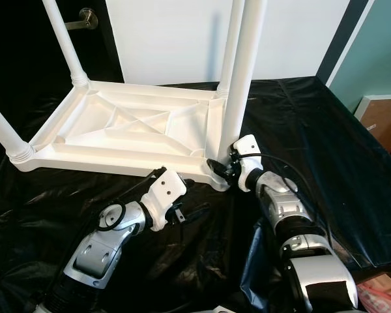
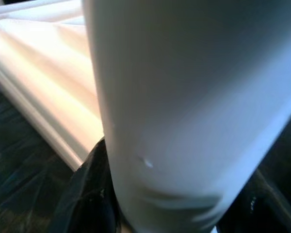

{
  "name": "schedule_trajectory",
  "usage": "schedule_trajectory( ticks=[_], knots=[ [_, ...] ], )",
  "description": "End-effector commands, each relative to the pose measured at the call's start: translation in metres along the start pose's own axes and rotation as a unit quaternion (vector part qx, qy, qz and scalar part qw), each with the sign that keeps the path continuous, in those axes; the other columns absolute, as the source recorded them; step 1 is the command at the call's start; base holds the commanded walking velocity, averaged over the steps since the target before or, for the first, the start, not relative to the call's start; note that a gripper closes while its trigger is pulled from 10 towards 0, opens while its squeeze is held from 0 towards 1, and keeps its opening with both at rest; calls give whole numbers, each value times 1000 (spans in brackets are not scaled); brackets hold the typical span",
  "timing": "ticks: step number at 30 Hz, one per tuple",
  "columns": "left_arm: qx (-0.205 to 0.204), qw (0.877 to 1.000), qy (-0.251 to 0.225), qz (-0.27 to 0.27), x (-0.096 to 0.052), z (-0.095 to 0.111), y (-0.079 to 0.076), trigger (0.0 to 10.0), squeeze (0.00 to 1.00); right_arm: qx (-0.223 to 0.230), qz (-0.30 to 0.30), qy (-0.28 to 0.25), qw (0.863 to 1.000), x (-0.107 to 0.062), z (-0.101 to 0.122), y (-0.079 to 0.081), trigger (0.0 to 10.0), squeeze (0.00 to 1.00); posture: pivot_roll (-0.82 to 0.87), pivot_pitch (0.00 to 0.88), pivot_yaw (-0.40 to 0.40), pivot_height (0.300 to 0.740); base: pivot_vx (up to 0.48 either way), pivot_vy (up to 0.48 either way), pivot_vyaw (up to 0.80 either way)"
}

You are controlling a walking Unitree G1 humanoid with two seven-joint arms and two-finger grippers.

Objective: Building children table

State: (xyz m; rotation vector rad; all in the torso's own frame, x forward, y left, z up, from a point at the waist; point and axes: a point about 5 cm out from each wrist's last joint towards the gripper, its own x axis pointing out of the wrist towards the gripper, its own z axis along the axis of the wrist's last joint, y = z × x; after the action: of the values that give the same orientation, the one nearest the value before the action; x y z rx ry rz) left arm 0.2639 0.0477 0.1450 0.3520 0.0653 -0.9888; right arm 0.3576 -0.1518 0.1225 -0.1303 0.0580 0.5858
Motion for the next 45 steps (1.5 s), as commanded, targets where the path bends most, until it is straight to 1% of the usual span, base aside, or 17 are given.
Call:
schedule_trajectory(
  ticks=[1,2,4,5,9,12,13,14,16,29,30,31,33,35,37,39,45],
  knots=[
    [0,999,2,39,-1,0,0,10000,0,40,-68,42,996,-2,-17,6,10000,0,29,35,-55,740,0,0,0],
    [0,999,2,39,-1,0,0,10000,0,40,-68,42,996,-2,-17,6,10000,0,29,35,-55,740,0,0,0],
    [-1,999,2,37,-1,-1,-2,10000,0,50,-122,38,991,-1,-17,11,10000,0,27,33,-57,740,0,0,0],
    [-1,999,2,37,-1,-1,-2,10000,0,50,-122,38,991,-1,-17,11,10000,0,27,33,-57,740,0,0,0],
    [-2,999,2,34,0,-2,-3,10000,0,89,-239,38,966,1,-22,42,10000,0,21,24,-52,740,0,0,0],
    [0,999,2,32,1,-2,-3,10000,0,120,-284,43,950,3,-25,55,10000,0,20,18,-52,740,0,0,0],
    [0,999,2,32,1,-2,-3,10000,0,127,-291,46,947,2,-25,57,10000,0,20,18,-52,740,0,0,0],
    [1,1000,2,31,1,-2,-3,10000,0,132,-285,44,948,5,-23,64,10000,0,17,13,-52,740,0,0,0],
    [0,1000,2,30,1,-2,-3,10000,0,136,-279,40,950,6,-20,67,10000,0,16,11,-53,740,0,0,0],
    [0,1000,2,30,1,-3,-4,10000,0,144,-291,41,945,2,-14,73,10000,0,16,5,-57,740,0,0,0],
    [0,1000,2,30,1,-3,-4,10000,0,142,-294,29,945,1,-11,71,10000,141,18,3,-59,740,0,0,0],
    [0,1000,2,31,2,-3,-4,10000,0,143,-294,13,945,0,-7,68,10000,1000,21,3,-61,740,0,0,0],
    [0,999,2,32,1,-3,-4,10000,0,145,-289,-7,946,-2,-2,66,10000,1000,21,3,-61,740,0,0,0],
    [-1,999,3,33,1,-3,-3,10000,0,131,-263,-48,955,-8,6,59,10000,1000,18,4,-63,740,0,0,0],
    [0,999,3,34,1,-3,-2,10000,0,119,-236,-64,962,-16,7,51,10000,1000,16,3,-62,740,0,0,0],
    [0,999,3,35,0,-3,-2,10000,0,116,-226,-67,965,-19,7,47,10000,1000,16,3,-62,740,0,0,0],
    [0,999,3,35,1,-3,-2,10000,0,103,-148,-68,981,-32,1,30,10000,1000,11,4,-58,740,0,0,0]
  ],
)
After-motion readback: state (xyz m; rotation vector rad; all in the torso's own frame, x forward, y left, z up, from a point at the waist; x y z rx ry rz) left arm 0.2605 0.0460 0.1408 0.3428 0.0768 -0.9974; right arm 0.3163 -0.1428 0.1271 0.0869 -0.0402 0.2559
